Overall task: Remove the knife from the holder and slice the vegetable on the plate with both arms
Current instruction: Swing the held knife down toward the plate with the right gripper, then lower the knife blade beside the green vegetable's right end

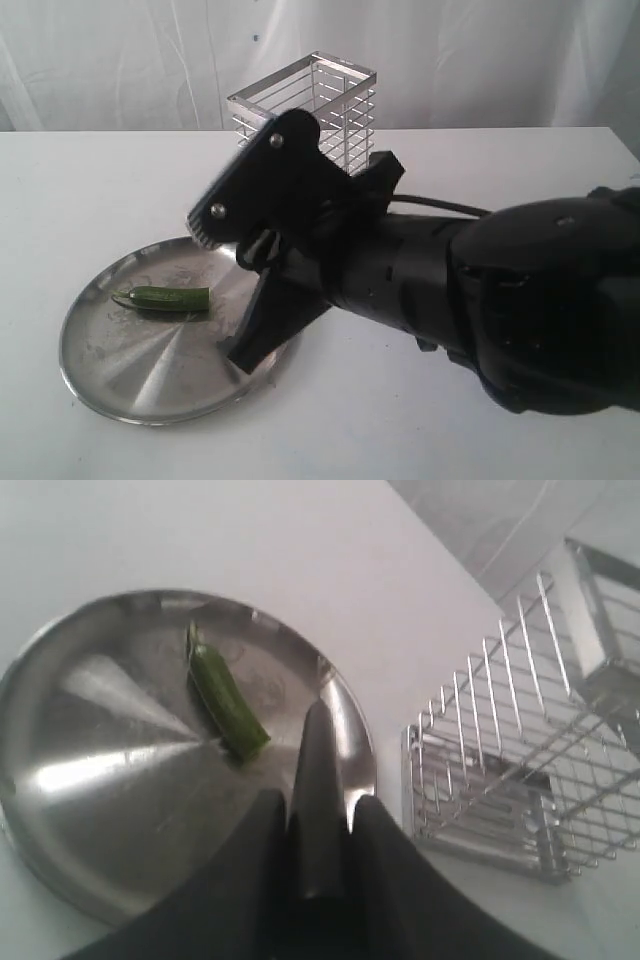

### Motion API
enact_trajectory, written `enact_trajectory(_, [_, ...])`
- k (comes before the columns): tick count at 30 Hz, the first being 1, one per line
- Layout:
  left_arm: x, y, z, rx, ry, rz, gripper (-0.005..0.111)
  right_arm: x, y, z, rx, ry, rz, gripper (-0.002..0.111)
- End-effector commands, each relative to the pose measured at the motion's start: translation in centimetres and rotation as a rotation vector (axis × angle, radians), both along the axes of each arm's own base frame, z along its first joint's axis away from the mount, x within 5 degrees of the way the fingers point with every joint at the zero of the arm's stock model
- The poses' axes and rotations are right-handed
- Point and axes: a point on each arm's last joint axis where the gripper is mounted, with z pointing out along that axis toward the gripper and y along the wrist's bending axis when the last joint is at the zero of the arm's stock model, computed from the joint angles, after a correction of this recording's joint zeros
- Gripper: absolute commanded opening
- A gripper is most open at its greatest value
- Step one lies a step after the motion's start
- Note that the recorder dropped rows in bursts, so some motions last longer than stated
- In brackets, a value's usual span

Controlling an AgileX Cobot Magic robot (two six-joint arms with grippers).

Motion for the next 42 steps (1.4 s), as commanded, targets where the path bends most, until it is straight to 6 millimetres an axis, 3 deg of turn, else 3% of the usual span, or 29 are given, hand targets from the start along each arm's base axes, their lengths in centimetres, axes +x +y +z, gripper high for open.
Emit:
enact_trajectory(1, [0.0,0.0,-0.2,-0.004,0.000,0.003,0.000,0.0,0.4,1.5,0.052,-0.015,0.017,0.000])
enact_trajectory(9, [0.0,0.0,-0.2,-0.006,0.000,0.003,0.000,-0.8,1.1,1.3,0.103,0.036,0.113,0.000])
enact_trajectory(11, [0.0,0.0,-0.2,-0.006,0.000,0.003,0.000,0.0,0.6,1.6,0.184,0.041,-0.019,0.000])
enact_trajectory(14, [0.0,0.0,-0.2,-0.006,0.000,0.003,0.000,0.1,0.9,1.7,0.329,0.061,0.028,0.000])
enact_trajectory(16, [0.0,0.0,-0.2,-0.006,0.000,0.003,0.000,0.1,1.5,0.3,0.299,0.142,0.075,0.000])
enact_trajectory(19, [0.0,0.0,-0.2,-0.006,0.000,0.003,0.000,1.2,1.5,-2.4,0.245,0.279,0.007,0.000])
enact_trajectory(24, [0.0,0.0,-0.2,-0.006,0.000,0.003,0.000,2.4,0.8,-3.9,0.300,0.452,-0.144,0.000])
enact_trajectory(31, [0.0,0.0,-0.2,-0.006,0.000,0.003,0.000,4.5,-0.5,-2.3,0.378,0.274,-0.148,0.000])
enact_trajectory(34, [0.0,0.0,-0.2,-0.006,0.000,0.003,0.000,5.1,-1.0,-2.2,0.398,0.278,-0.186,0.000])
enact_trajectory(42, [0.0,0.0,-0.2,-0.006,0.000,0.003,0.000,5.3,-1.1,-2.1,0.438,0.217,-0.164,0.000])
